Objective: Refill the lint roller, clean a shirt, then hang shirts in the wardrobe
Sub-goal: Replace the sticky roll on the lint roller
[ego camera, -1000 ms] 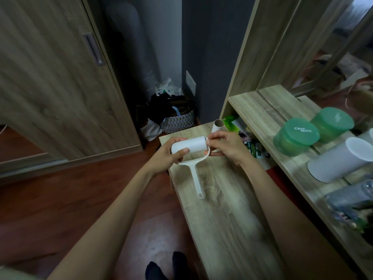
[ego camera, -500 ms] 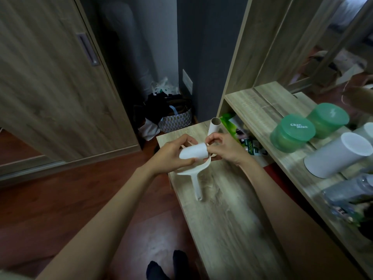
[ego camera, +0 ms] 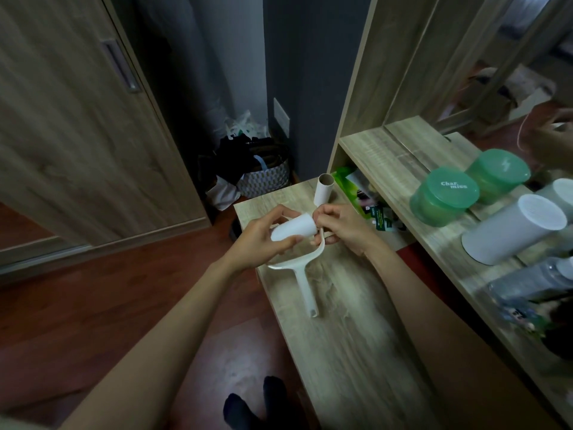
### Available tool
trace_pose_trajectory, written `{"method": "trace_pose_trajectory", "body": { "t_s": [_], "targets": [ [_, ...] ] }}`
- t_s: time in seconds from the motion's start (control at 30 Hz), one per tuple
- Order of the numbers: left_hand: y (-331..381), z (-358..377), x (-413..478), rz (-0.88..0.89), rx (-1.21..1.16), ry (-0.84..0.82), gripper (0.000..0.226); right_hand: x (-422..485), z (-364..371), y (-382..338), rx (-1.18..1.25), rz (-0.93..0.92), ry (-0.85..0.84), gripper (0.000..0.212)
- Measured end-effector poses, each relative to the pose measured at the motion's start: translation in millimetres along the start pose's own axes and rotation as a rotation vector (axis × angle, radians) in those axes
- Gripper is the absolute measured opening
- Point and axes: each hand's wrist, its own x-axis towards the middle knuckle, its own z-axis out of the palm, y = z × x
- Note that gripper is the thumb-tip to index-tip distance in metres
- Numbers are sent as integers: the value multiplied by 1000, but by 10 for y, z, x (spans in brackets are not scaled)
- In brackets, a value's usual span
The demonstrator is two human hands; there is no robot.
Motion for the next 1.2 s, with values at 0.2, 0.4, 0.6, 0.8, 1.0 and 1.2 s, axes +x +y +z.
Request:
{"method": "trace_pose_trajectory", "body": {
  "t_s": [0.2, 0.4, 0.6, 0.8, 1.0, 1.2],
  "targets": [
    [-125, 14, -5, -160, -118, 12, 26, -24, -128, 131, 131, 35, -204, 20],
    [-138, 35, -40, -278, -327, -100, 31, -69, -67, 230, -36, -48, -62, 25],
    [-159, 211, -22, -313, -403, -79, 39, -106, -77, 379, -21, -73, 12, 26],
    [-235, 392, 45, -348, -425, -35, 39, -60, -97, 532, 60, -74, 65, 16],
    [-411, 694, 143, -458, -550, 90, 39, 46, -25, 698, 93, -32, 334, 22],
    [-560, 920, 158, -608, -677, 243, 40, 142, 117, 972, 29, 17, 523, 11]
  ]
}}
